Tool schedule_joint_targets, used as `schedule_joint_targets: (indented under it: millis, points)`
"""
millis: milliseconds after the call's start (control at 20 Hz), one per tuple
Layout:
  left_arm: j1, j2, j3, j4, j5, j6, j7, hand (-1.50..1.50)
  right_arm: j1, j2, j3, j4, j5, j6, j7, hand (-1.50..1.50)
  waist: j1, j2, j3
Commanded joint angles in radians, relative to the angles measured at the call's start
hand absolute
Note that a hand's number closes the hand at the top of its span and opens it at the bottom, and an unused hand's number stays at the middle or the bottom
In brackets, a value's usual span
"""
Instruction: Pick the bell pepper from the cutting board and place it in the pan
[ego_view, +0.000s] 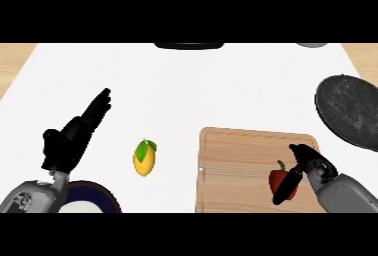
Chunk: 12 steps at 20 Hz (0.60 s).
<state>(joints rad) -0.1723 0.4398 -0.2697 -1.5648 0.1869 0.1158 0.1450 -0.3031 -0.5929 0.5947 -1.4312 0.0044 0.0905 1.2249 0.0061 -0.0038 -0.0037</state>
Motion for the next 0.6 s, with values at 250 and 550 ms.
schedule_joint_targets:
  millis: [250,550]
  points:
    - [0.003,-0.017,0.008,-0.02,-0.035,-0.02,0.025,0.0,0.033,0.063,0.025,0.049,0.009,0.071,0.051,1.5,-0.002,0.003,0.004]
    - [-0.006,-0.019,0.041,-0.047,-0.019,-0.022,0.073,0.0,-0.017,0.086,-0.003,0.023,-0.016,0.077,0.104,1.5,0.001,0.002,0.003]
